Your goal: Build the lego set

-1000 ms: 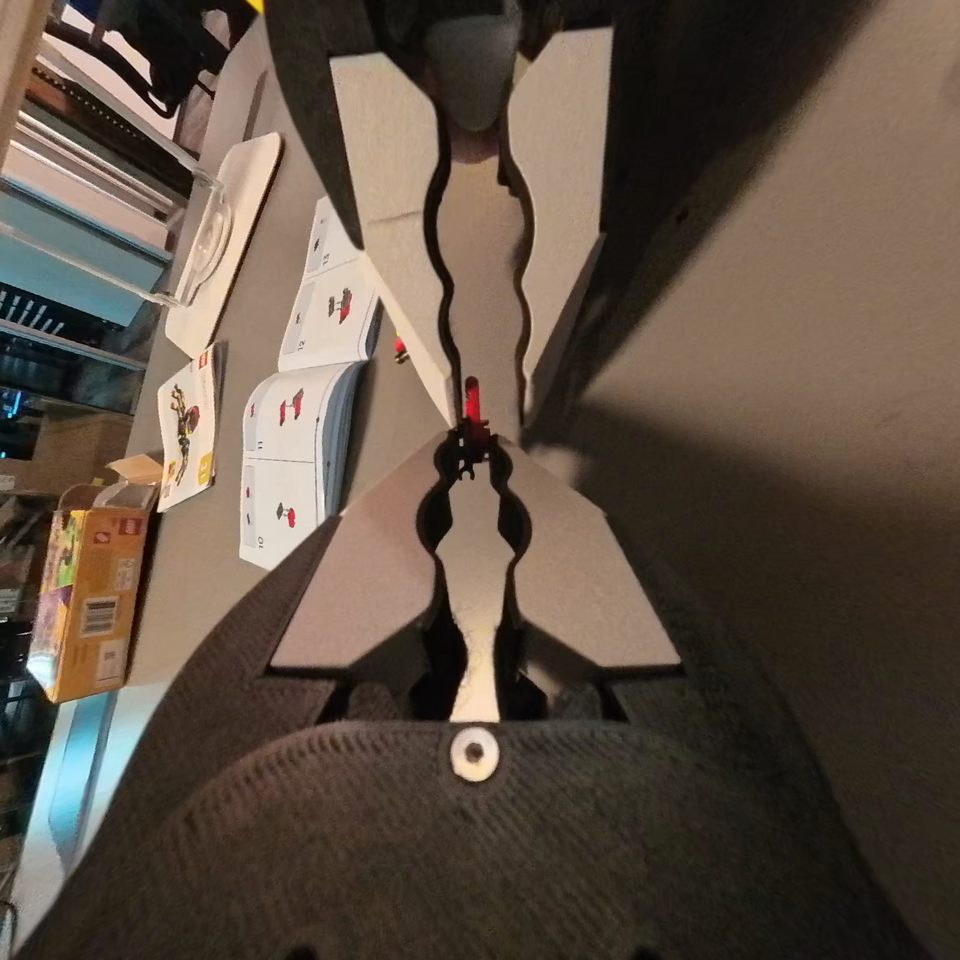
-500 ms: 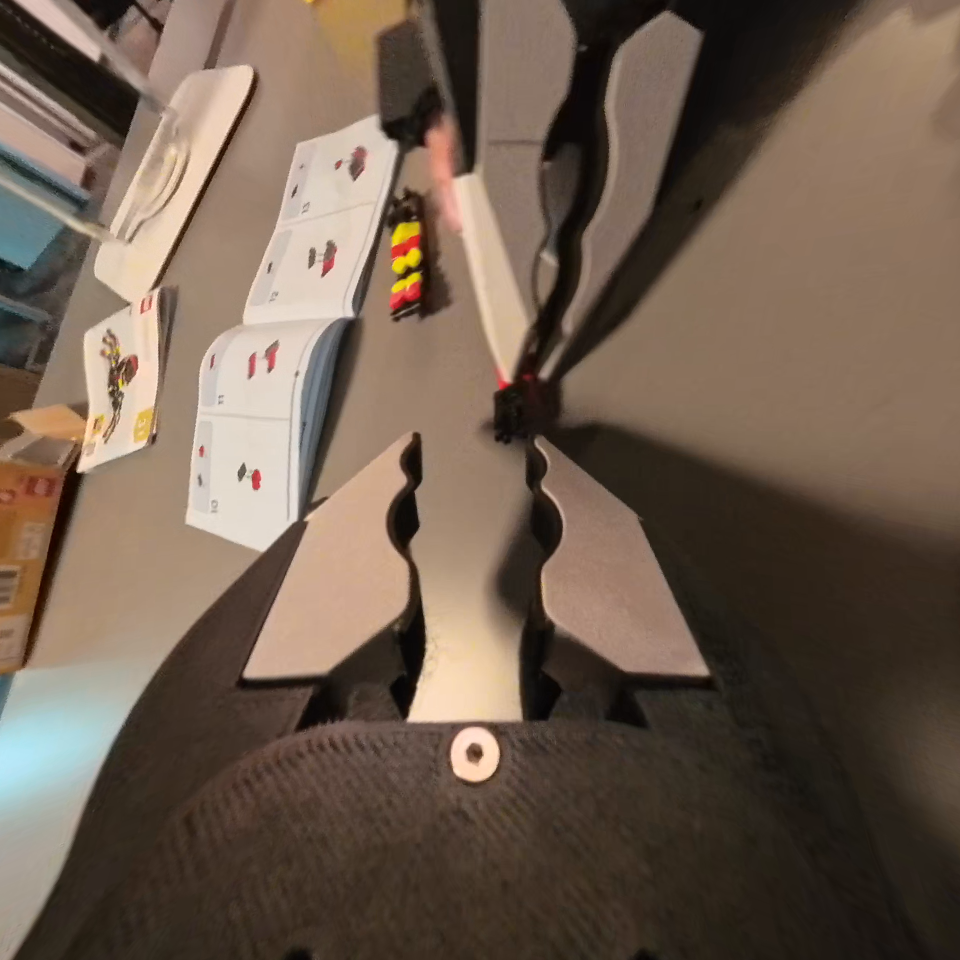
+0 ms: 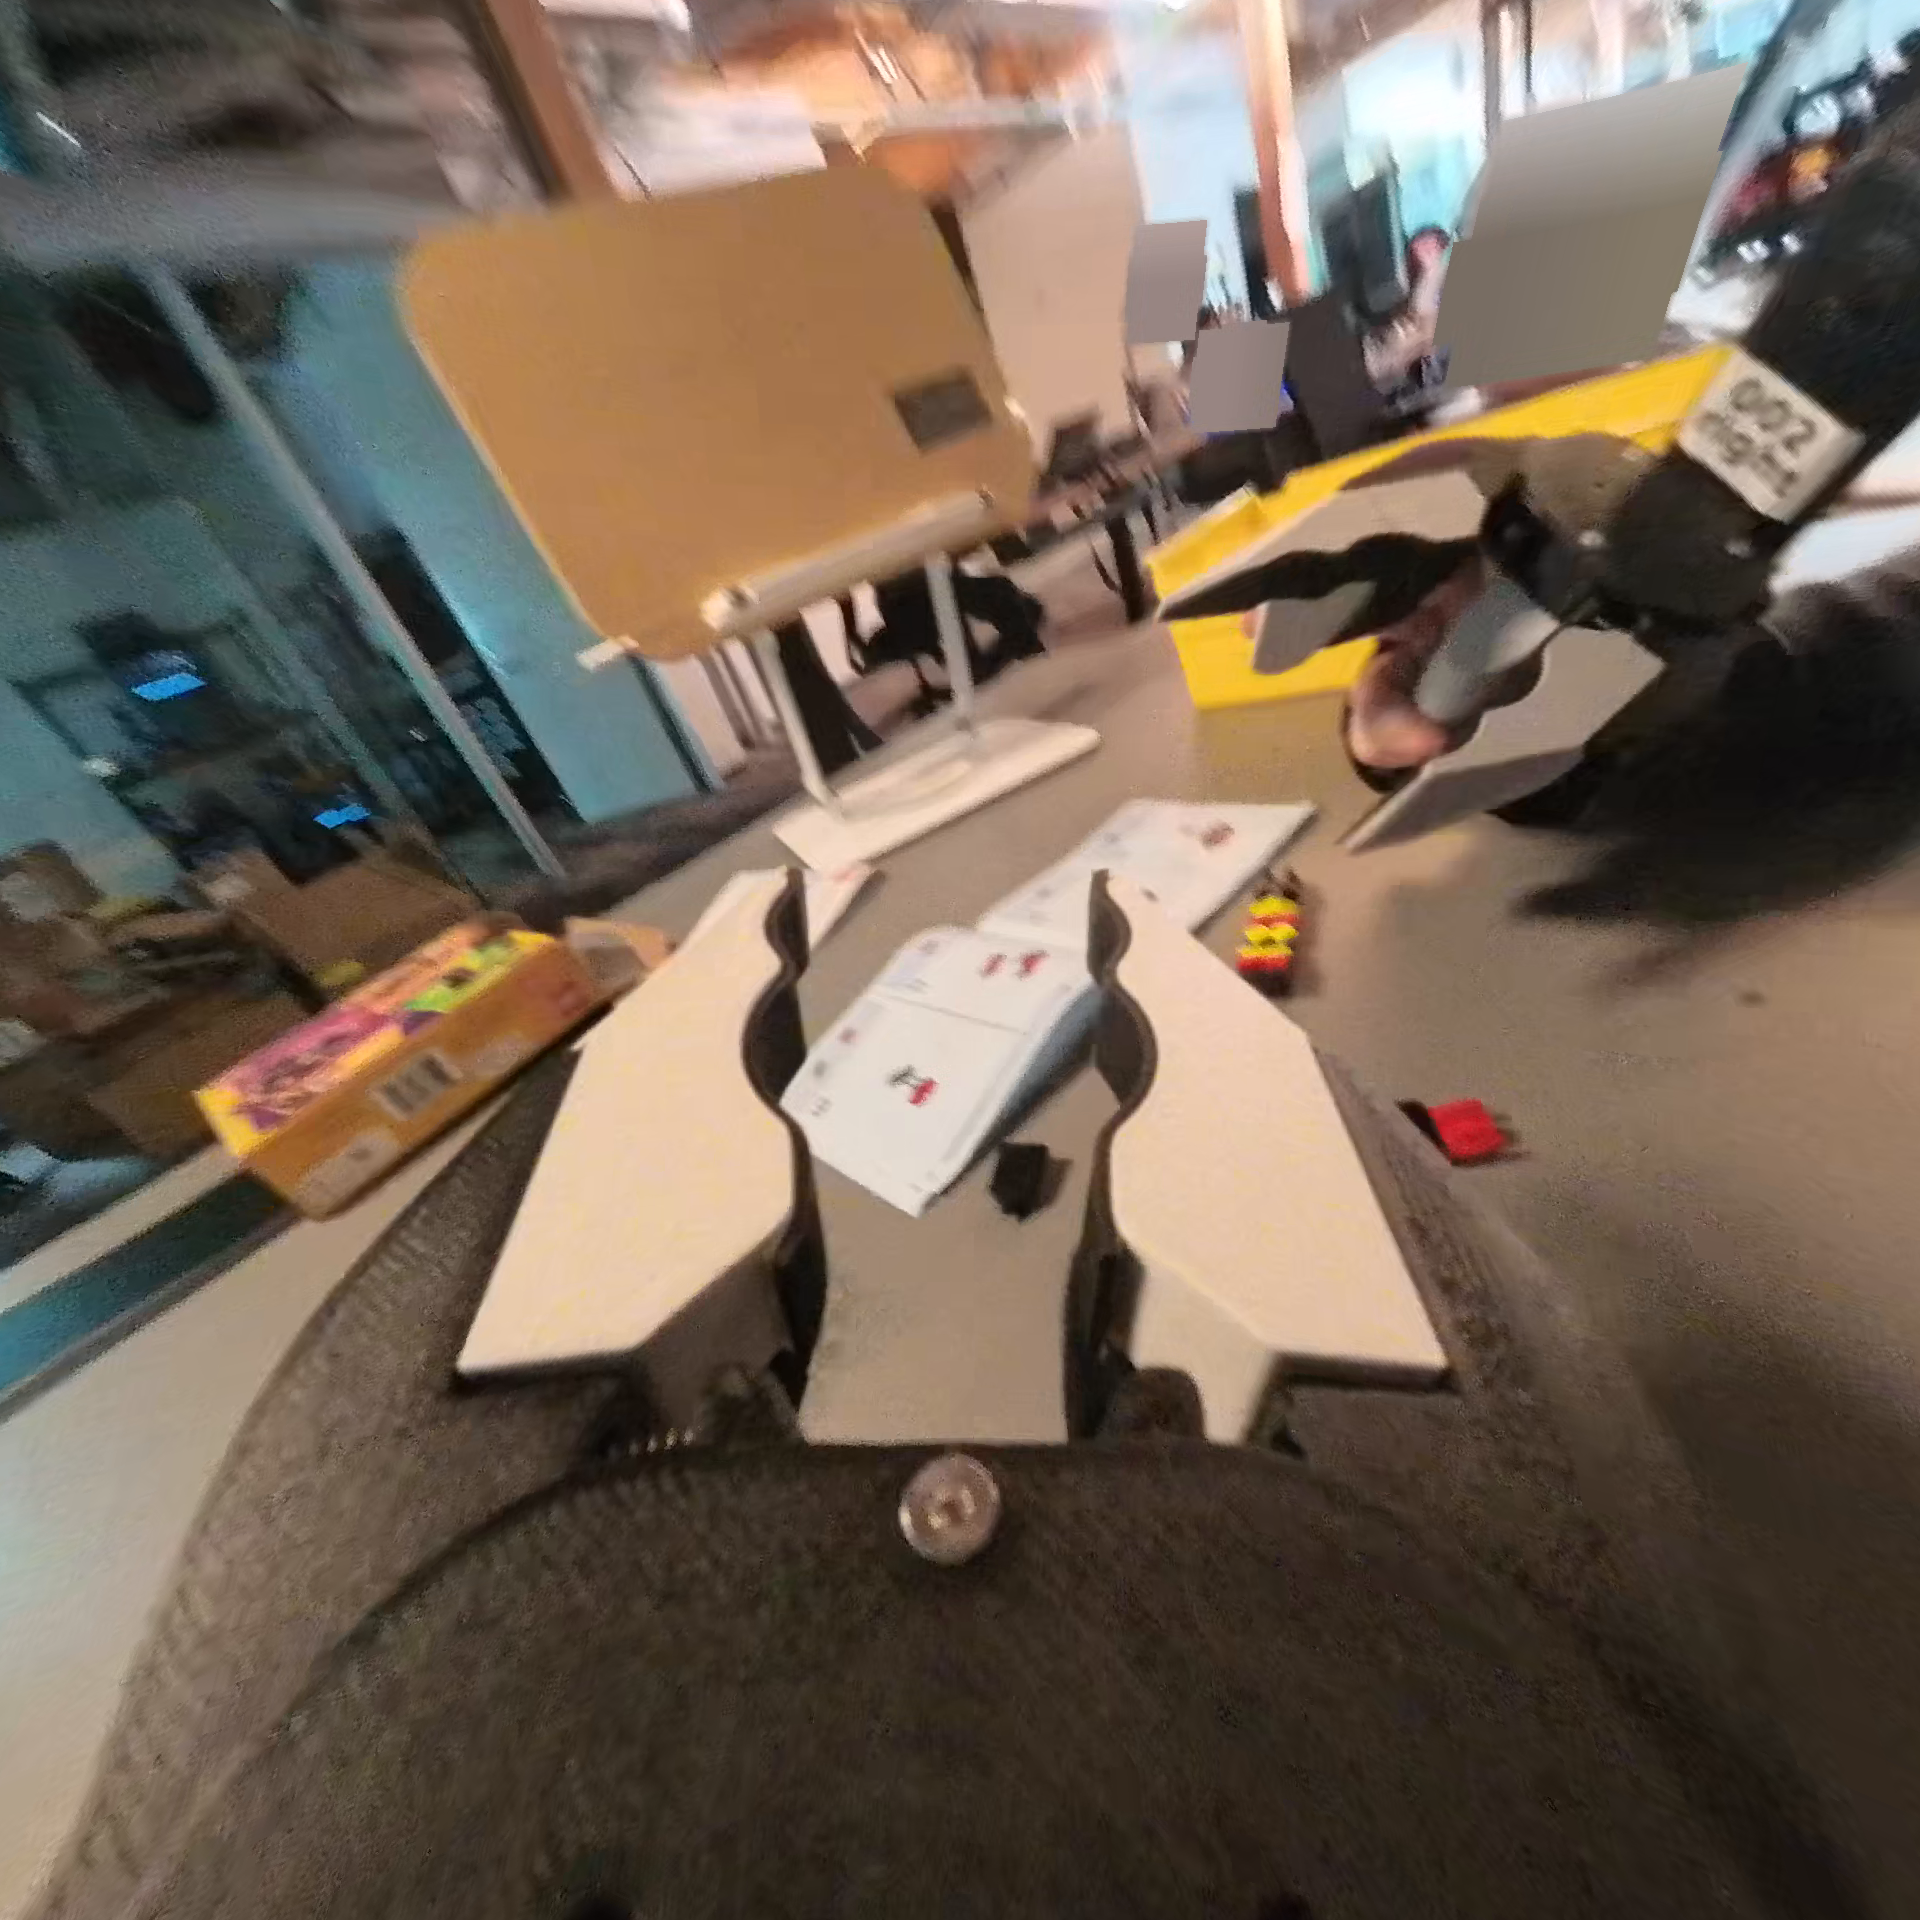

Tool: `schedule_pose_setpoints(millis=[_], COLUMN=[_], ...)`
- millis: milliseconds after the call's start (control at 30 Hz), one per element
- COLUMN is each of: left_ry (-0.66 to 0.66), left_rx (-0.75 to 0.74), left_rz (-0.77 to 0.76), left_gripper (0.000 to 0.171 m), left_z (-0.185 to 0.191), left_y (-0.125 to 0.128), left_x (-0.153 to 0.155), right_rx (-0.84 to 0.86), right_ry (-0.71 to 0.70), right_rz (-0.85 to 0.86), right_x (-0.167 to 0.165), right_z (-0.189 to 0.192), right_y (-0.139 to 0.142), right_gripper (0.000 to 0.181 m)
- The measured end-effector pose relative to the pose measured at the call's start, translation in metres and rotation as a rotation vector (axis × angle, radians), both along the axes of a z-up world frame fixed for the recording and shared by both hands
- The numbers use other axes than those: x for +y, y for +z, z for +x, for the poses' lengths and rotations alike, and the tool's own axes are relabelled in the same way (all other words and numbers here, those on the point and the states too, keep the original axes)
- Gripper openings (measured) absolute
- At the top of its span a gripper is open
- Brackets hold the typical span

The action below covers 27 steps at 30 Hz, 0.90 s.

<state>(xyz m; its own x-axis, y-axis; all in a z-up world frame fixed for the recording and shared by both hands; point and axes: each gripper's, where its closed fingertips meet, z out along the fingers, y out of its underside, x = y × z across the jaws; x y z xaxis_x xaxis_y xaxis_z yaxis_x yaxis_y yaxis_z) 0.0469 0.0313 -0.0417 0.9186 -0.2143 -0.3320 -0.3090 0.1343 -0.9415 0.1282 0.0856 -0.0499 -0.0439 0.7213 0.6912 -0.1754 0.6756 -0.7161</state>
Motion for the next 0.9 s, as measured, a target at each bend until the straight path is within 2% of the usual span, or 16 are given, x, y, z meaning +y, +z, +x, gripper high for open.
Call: schedule_pose_setpoints(millis=[133, 233, 333, 667, 900], left_ry=[0.066, 0.108, 0.12, 0.134, 0.024], left_rx=[0.035, 0.122, 0.166, 0.106, 0.144], left_rz=[0.105, 0.149, 0.186, 0.21, 0.198], left_gripper=[0.063, 0.068, 0.076, 0.1, 0.107], left_z=[-0.014, -0.021, -0.026, -0.041, -0.015], left_y=[0.006, 0.008, 0.01, 0.015, 0.009], left_x=[0.006, 0.014, 0.024, 0.037, 0.036], right_rx=[0.202, 0.26, 0.283, 0.269, 0.306], right_ry=[-0.296, -0.487, -0.604, -0.81, -0.735], right_rz=[-0.022, -0.109, -0.221, -0.151, -0.239], right_x=[0.068, 0.119, 0.154, 0.2, 0.197], right_z=[0.017, 0.031, 0.041, 0.047, 0.05], right_y=[0.029, 0.034, 0.033, 0.028, 0.031], right_gripper=[0.075, 0.077, 0.082, 0.081, 0.078])
